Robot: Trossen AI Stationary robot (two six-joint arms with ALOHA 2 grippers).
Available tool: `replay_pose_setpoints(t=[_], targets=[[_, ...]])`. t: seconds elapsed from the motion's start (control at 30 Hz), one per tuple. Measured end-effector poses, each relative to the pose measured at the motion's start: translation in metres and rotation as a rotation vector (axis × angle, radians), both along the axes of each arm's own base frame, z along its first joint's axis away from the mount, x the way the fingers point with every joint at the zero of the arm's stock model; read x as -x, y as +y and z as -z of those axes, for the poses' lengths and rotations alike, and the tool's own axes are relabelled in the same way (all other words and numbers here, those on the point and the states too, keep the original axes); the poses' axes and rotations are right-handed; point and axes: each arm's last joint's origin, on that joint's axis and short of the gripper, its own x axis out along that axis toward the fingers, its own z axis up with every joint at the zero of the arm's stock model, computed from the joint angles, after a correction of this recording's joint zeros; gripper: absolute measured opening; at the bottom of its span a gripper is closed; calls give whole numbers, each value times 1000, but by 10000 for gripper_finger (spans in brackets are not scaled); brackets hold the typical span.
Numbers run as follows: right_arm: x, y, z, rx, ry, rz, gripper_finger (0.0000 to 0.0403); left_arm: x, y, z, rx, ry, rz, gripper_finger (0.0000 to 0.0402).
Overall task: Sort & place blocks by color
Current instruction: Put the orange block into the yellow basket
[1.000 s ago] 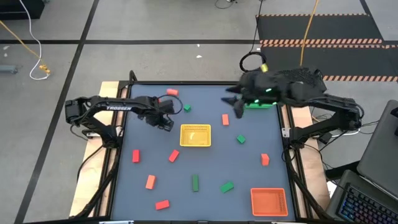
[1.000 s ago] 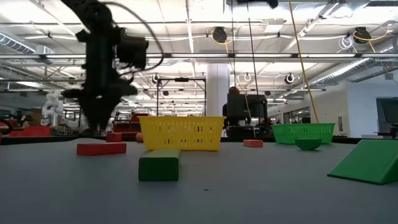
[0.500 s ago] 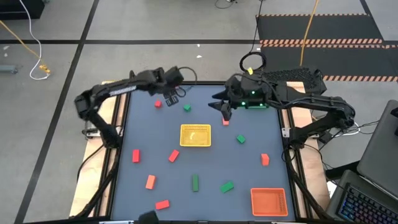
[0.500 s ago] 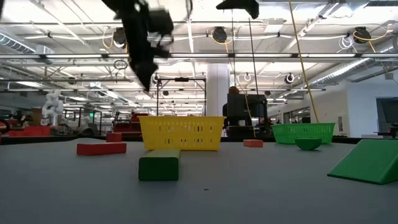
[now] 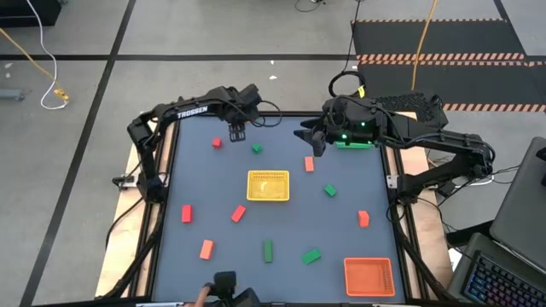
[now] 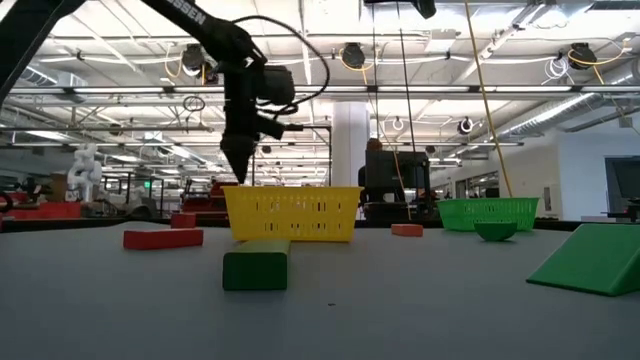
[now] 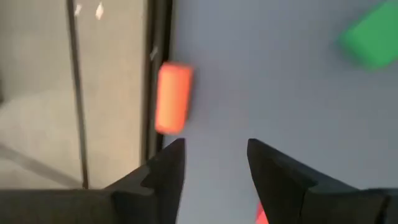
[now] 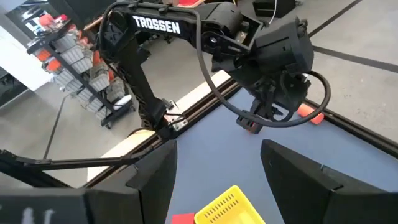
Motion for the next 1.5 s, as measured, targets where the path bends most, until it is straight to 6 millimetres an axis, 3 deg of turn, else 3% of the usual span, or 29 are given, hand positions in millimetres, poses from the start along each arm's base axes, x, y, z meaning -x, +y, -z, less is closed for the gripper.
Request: replay_pose_setpoints(t=[0.13, 0.33, 0.5, 0.63, 0.87, 1.03, 1.5], targets=[[0, 0, 0, -15, -4, 5, 228, -6, -3, 9, 18, 36, 63, 227], [0, 1, 0, -42, -12, 10, 228, -9, 6, 36, -47, 158, -20, 327], [-1, 3, 0, -73, -19, 8, 228, -12, 10, 45, -11, 121, -31, 363], [-1, 8, 0, -77, -19, -13, 228, -13, 15, 48, -17, 110, -6, 347], [-2, 16, 0, -107, -21, -30, 228, -5, 36, 47, -45, 48, -43, 280], [-2, 17, 0, -116, -22, -33, 228, -1, 42, 62, -6, 83, -52, 244], [-2, 17, 2, -120, -1, -31, 228, -9, 43, 88, 64, 93, -16, 221]])
